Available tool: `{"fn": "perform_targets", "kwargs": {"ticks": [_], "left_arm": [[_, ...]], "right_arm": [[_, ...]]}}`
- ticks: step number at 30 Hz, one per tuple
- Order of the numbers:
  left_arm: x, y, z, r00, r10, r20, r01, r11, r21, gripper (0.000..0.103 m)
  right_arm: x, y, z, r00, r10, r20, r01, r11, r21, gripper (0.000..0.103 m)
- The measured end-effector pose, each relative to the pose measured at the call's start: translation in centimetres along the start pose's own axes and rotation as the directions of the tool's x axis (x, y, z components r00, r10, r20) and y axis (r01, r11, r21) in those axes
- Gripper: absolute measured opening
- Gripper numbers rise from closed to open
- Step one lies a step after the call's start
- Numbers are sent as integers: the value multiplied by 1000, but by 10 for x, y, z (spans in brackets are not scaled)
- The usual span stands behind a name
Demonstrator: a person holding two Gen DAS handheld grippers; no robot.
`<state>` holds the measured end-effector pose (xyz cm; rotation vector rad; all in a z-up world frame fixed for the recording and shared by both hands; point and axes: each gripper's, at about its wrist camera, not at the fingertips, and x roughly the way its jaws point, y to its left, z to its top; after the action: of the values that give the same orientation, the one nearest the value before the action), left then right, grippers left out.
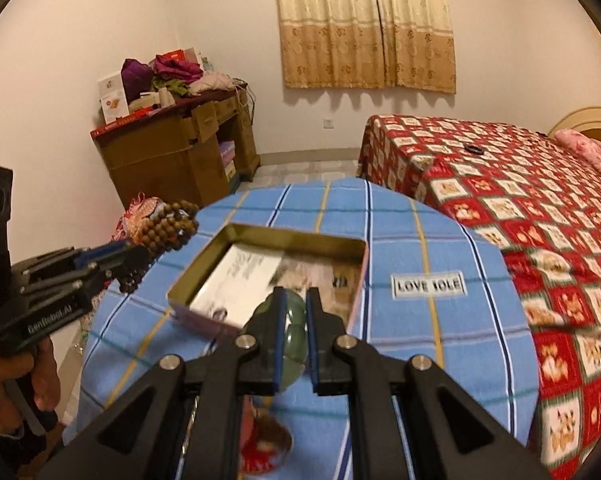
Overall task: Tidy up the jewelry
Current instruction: 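Carry both held pieces into the pink tin and open both tools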
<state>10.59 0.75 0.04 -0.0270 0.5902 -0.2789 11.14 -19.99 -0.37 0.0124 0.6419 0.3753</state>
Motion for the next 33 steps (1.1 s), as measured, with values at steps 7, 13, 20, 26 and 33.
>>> {"fn": "perform_targets", "kwargs": {"ticks": [7, 13, 20, 26, 33], "left_arm": [[42, 8, 12, 998, 34, -43, -33, 999, 29, 21], [74, 14, 10, 994, 44, -96, -42, 999, 28, 21], [90, 21, 7, 991, 62, -117, -63, 998, 0, 21], [92, 26, 8, 992, 68, -107, -73, 996, -43, 49], [89, 25, 12, 994, 61, -93, -67, 996, -53, 76]], "right_arm": [[45, -4, 22, 1000, -10, -18, 10, 1000, -4, 11], [73, -14, 26, 998, -29, -55, 29, 1000, 1, 11], [96, -22, 27, 995, -41, -95, 41, 999, 4, 11], [106, -22, 22, 992, -57, -109, 58, 998, 3, 19], [94, -22, 22, 995, -73, -69, 74, 997, 17, 52]]}}
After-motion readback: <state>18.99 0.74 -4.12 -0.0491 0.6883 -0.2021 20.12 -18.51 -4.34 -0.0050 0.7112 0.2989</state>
